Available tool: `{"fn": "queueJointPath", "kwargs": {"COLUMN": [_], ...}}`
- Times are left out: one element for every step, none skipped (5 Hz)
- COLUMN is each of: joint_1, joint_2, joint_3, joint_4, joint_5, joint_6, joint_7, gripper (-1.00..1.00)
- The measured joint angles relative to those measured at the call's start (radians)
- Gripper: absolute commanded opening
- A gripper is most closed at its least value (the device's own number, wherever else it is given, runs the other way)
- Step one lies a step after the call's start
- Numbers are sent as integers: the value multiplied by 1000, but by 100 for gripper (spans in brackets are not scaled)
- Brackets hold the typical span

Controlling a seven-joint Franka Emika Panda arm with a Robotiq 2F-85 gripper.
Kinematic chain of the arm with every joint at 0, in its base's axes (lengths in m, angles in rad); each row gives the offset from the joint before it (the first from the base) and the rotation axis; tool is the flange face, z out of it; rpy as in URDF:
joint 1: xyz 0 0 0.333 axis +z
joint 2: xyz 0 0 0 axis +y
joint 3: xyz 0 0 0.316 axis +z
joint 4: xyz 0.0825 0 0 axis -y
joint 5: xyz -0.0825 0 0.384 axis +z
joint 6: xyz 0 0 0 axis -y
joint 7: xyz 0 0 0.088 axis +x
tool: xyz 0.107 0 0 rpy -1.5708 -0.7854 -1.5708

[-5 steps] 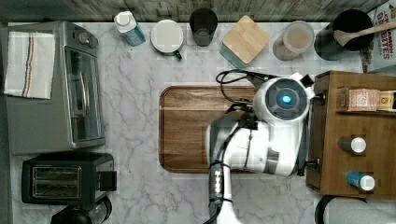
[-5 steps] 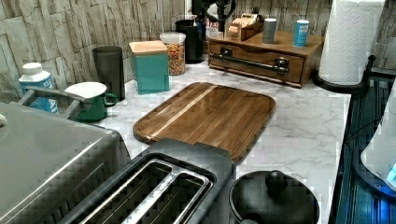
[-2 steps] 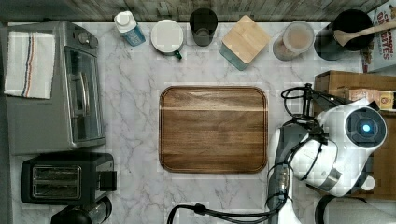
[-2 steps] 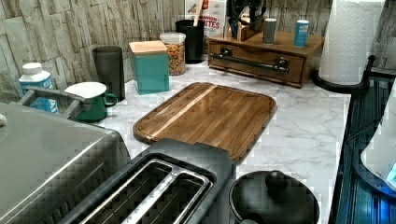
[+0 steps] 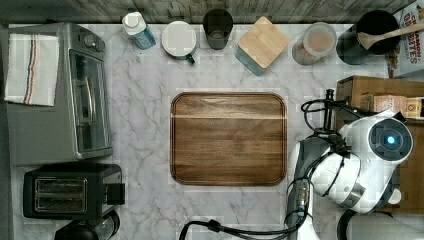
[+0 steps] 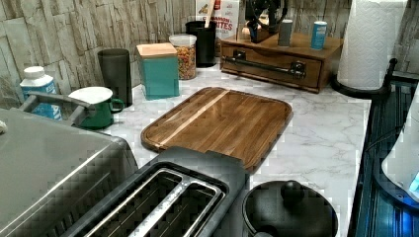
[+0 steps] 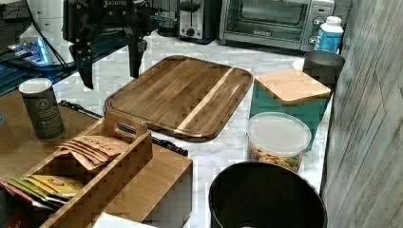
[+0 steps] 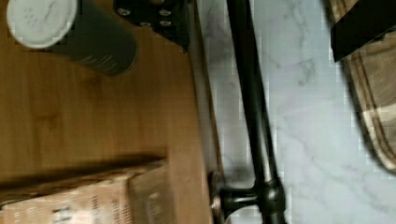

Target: Open the drawer.

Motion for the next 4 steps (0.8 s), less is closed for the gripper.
{"fn": "queueJointPath", "kwargs": {"joint_1": [6, 11, 10, 10], "joint_2": [-13, -4, 29, 72], "joint_3": [29, 45, 41, 26], "joint_4": [-18, -18, -18, -16], "joint_5": [-2, -2, -2, -2], "joint_6": [23, 68, 126, 139], "joint_7": [0, -1, -1, -12], "gripper": [100, 100, 100, 100]}}
